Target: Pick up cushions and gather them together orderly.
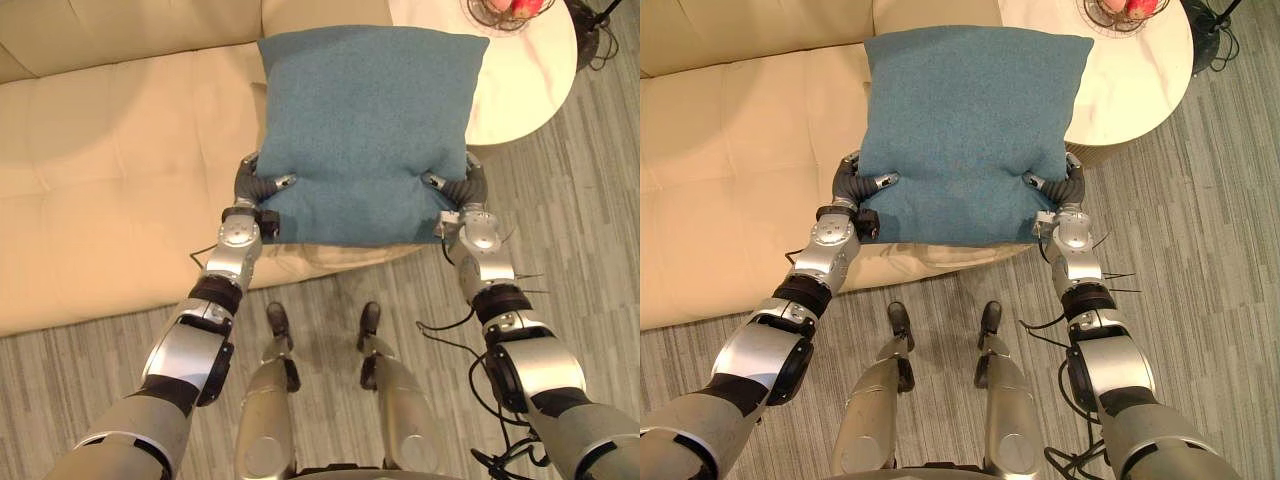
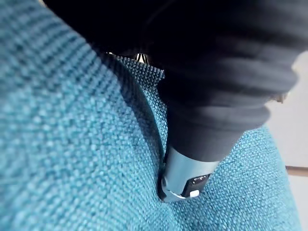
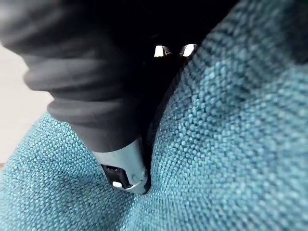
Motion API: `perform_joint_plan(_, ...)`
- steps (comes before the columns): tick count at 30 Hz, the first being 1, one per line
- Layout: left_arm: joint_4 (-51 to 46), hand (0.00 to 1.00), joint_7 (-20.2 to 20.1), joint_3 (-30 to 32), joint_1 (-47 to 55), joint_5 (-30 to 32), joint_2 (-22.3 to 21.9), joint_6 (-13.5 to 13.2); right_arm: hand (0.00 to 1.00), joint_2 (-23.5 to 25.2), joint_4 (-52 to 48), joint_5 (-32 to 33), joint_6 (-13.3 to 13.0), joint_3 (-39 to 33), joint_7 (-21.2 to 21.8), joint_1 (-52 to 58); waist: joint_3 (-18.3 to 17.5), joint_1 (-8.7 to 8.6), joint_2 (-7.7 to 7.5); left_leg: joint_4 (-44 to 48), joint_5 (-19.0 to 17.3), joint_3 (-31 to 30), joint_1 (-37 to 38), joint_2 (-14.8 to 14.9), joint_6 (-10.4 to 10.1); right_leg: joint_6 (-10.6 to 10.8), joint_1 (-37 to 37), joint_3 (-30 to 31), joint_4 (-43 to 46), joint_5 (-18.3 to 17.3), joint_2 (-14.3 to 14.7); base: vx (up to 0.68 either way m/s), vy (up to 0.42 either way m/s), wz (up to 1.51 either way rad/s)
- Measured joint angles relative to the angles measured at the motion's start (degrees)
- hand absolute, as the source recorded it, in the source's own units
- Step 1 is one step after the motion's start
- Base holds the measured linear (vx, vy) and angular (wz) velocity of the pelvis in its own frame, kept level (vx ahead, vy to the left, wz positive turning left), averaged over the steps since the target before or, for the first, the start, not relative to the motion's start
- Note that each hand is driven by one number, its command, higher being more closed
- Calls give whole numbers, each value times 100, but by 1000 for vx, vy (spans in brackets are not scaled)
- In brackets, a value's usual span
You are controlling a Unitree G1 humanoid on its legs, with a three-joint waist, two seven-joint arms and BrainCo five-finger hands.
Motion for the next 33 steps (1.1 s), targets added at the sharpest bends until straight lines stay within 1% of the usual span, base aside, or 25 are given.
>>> perform_joint_plan(2, -534, 100, 70, 2, 233, -2, 96, -5, 100, 1, -739, -15, -23, 129, -6, 427, 7, -5, 5, -45, 51, 15, 54, 7, 14, 0, 15, 21, 0, 0, -3, 34, -17, -7)
perform_joint_plan(4, -1203, 100, 134, 10, 662, -2, 127, -16, 100, 32, -1390, -39, -31, 253, -6, 953, 7, 45, 6, -81, 50, 69, 200, 14, 12, 2, 108, 118, -7, -10, 6, 79, -7, -12)
perform_joint_plan(5, -1400, 100, 143, 10, 812, -3, 126, -17, 100, 46, -1542, -64, -32, 284, -6, 1091, 6, 48, 8, -97, 49, 68, 243, 13, 10, 2, 150, 118, -11, -23, 8, 77, -13, -3)
perform_joint_plan(7, -2111, 100, 182, 10, 1473, 1, 118, -21, 100, 89, -2180, -170, -32, 441, -6, 1655, 2, 58, 12, -147, 23, 51, 457, 13, -24, 30, 367, 107, -16, -111, 18, 78, -14, 6)
perform_joint_plan(8, -2295, 100, 191, 10, 1679, 1, 118, -24, 100, 104, -2360, -235, -33, 478, -5, 1803, 0, 62, 14, -193, 22, 50, 536, 11, -25, 27, 431, 100, -23, -131, 24, 76, -12, 7)
perform_joint_plan(9, -2648, 100, 216, 10, 2127, 5, 118, -26, 100, 117, -2730, -312, -33, 583, -5, 2106, -11, 67, 14, -262, 9, 51, 679, 4, -41, 33, 567, 85, -44, -168, 54, 59, -12, 5)
perform_joint_plan(12, -3208, 100, 218, 10, 3077, 17, 109, -57, 100, 128, -3540, -530, -35, 832, 35, 2661, -17, 76, 17, -320, -17, 7, 975, 2, -72, 37, 962, 3, -229, -173, 80, 85, 8, 10)
perform_joint_plan(13, -3305, 100, 217, 10, 3254, 19, 102, -57, 100, 138, -3705, -564, -35, 884, 55, 2771, -18, 78, 17, -347, -18, -10, 1051, 1, -73, 37, 1058, -21, -267, -173, 86, 73, 22, 19)
perform_joint_plan(14, -3510, 100, 216, 27, 3651, 25, 45, -57, 100, 156, -3992, -672, -36, 1004, 89, 3006, -112, 83, 28, -469, -16, -58, 1210, -16, -71, 55, 1228, -82, -337, -184, 89, 94, 31, 17)
perform_joint_plan(15, -3760, 100, 214, 27, 4181, 43, -66, -59, 100, 222, -4146, -716, -65, 1103, 197, 3276, -459, 86, 30, -573, -16, -71, 1224, -38, -72, 93, 1224, -107, -379, -212, 82, 120, 36, 13)
perform_joint_plan(16, -3872, 100, 212, 27, 4447, 74, -131, -67, 100, 270, -4196, -736, -90, 1124, 263, 3413, -630, 97, 31, -630, -16, -69, 1249, -51, -72, 111, 1234, -107, -397, -225, 77, 180, 52, 10)
perform_joint_plan(17, -4086, 100, 207, 28, 4916, 76, -264, -85, 100, 333, -4333, -740, -146, 1147, 359, 3683, -869, 124, 70, -707, -15, -74, 1366, -76, -72, 134, 1349, -104, -433, -242, 64, 145, 42, 13)
perform_joint_plan(18, -4231, 100, 201, 37, 5186, 75, -346, -112, 100, 359, -4384, -737, -186, 1196, 422, 3807, -948, 131, 96, -731, -17, -86, 1488, -90, -74, 152, 1481, -86, -448, -254, 49, 154, 56, 18)
perform_joint_plan(19, -4410, 100, 189, 49, 5522, 72, -414, -140, 100, 372, -4480, -737, -205, 1252, 522, 3963, -1062, 176, 135, -816, -17, -93, 1669, -114, -75, 168, 1645, -53, -489, -266, 39, 98, 47, 14)
perform_joint_plan(20, -4494, 100, 169, 49, 5676, 72, -419, -154, 100, 378, -4529, -737, -229, 1275, 552, 4058, -1143, 216, 141, -821, -18, -92, 1707, -130, -76, 176, 1696, -49, -524, -270, 25, 112, 61, 7)
perform_joint_plan(21, -4742, 100, 121, 80, 6043, 73, -419, -219, 100, 390, -4613, -699, -276, 1368, 638, 4242, -1269, 259, 165, -821, -25, -87, 1817, -156, -84, 176, 1829, -42, -574, -270, 1, 72, 47, 3)
perform_joint_plan(24, -5067, 100, 64, 277, 6538, 74, -447, -315, 100, 430, -4645, -672, -390, 1600, 776, 4376, -1325, 273, 185, -823, -42, -62, 1983, -189, -76, 177, 1980, 39, -602, -269, -19, 2, 48, -6)
perform_joint_plan(26, -5077, 100, 64, 286, 6614, 74, -463, -345, 100, 431, -4643, -676, -427, 1693, 779, 4429, -1344, 333, 225, -822, -44, -89, 1978, -197, -74, 188, 1961, 55, -537, -269, -30, -84, 41, -2)
perform_joint_plan(27, -5076, 100, 61, 286, 6613, 73, -495, -345, 100, 427, -4630, -680, -431, 1691, 778, 4477, -1345, 380, 240, -807, -73, -145, 1911, -195, -86, 266, 1850, 118, -284, -343, -49, -118, 23, 18)
perform_joint_plan(28, -5076, 100, 59, 285, 6601, 74, -524, -345, 100, 422, -4597, -685, -432, 1687, 777, 4482, -1342, 360, 259, -712, -121, -244, 1830, -154, -11, 369, 1743, 241, -23, -426, -67, -134, 20, 56)
perform_joint_plan(29, -5073, 100, 47, 285, 6574, 75, -534, -345, 100, 417, -4495, -688, -459, 1685, 775, 4480, -1344, 274, 288, -565, -102, -452, 1658, -133, 55, 353, 1550, 585, 655, -787, -94, -98, -7, 89)
perform_joint_plan(30, -5071, 100, 42, 286, 6560, 74, -531, -343, 100, 417, -4433, -688, -465, 1685, 771, 4483, -1341, 201, 294, -480, -90, -637, 1595, -144, 71, 224, 1455, 736, 1284, -1099, -134, -19, -72, 139)
perform_joint_plan(31, -5070, 100, 35, 286, 6555, 75, -520, -342, 100, 424, -4251, -687, -504, 1684, 770, 4486, -1343, 152, 290, -300, -52, -973, 1510, -192, 100, 293, 1430, 945, 2323, -1469, -112, -8, -170, 158)
perform_joint_plan(32, -5070, 100, 29, 296, 6558, 75, -514, -342, 100, 420, -4127, -687, -511, 1679, 769, 4476, -1357, 160, 267, -93, -29, -1307, 1351, -270, 92, 371, 1550, 1122, 2793, -1685, -95, -39, -273, 162)
perform_joint_plan(33, -5071, 100, 16, 307, 6552, 74, -513, -341, 100, 419, -4048, -689, -528, 1675, 762, 4450, -1365, 189, 277, 19, 19, -1532, 1213, -331, 28, 341, 1618, 1241, 2744, -1841, -23, -108, -273, 140)
